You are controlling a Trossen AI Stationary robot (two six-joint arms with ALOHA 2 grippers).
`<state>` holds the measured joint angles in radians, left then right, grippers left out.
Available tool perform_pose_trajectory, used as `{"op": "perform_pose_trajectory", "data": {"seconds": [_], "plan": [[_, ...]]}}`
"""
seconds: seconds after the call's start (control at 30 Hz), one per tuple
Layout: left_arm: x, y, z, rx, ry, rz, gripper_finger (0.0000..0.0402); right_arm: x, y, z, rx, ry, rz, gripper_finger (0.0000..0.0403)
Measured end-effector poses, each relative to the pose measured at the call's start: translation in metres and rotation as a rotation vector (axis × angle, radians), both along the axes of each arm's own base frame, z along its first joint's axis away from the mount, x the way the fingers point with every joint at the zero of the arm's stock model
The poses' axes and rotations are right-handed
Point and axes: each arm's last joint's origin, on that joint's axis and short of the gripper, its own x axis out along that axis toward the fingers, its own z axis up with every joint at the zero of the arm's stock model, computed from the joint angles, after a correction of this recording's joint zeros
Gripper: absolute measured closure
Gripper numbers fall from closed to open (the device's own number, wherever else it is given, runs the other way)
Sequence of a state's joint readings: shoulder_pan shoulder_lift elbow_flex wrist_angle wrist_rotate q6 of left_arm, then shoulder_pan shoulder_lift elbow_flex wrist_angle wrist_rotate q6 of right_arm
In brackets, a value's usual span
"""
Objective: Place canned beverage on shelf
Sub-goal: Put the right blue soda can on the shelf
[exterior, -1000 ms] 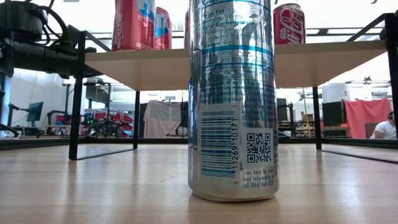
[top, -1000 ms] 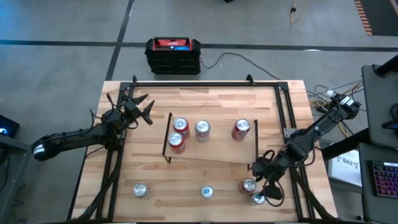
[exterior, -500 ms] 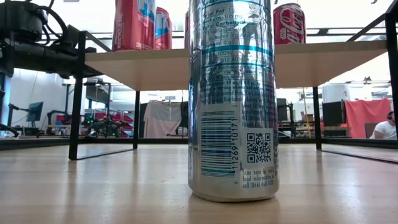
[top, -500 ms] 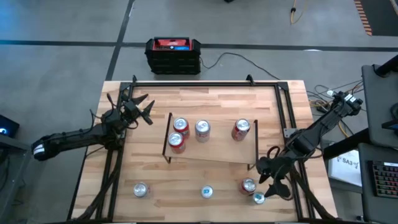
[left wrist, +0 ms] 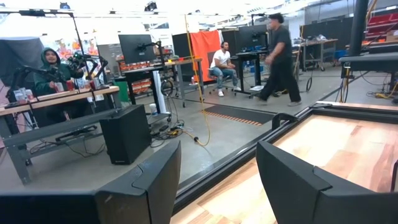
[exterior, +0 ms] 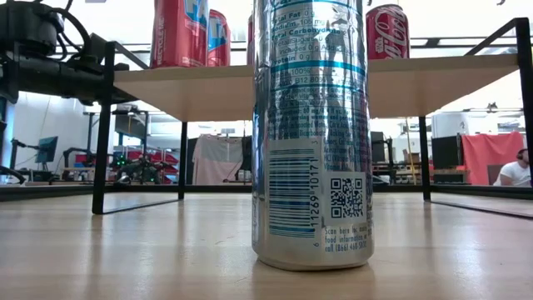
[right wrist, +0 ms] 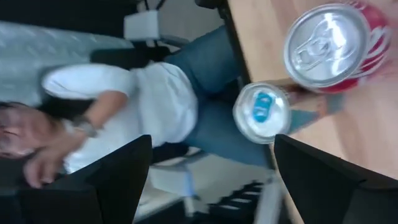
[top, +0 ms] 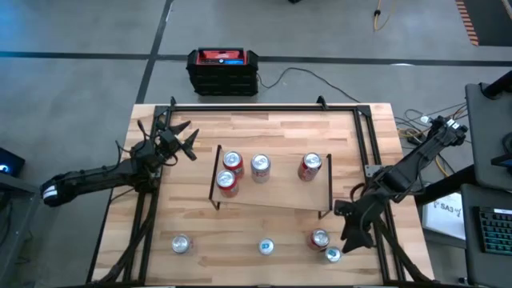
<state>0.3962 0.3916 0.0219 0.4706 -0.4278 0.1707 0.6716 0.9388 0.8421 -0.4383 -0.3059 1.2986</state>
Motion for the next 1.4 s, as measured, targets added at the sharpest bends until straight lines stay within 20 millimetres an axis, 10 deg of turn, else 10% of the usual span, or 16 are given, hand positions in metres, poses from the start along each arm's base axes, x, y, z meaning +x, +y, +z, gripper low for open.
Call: {"op": "perform_pose_trajectory", "data": {"seconds": [0.33,1.4], "plan": [[0.0,0.0,0.0,0.0,0.0,0.0,0.0207,0.008,0.002,-0.004,-0.065,-0.062,-0.053,0.0078],[0.0,0.0,0.0,0.0,0.0,0.0,0.0207,0.045,0.008,0.044,-0.5,-1.145,-0.031,0.0078]]}}
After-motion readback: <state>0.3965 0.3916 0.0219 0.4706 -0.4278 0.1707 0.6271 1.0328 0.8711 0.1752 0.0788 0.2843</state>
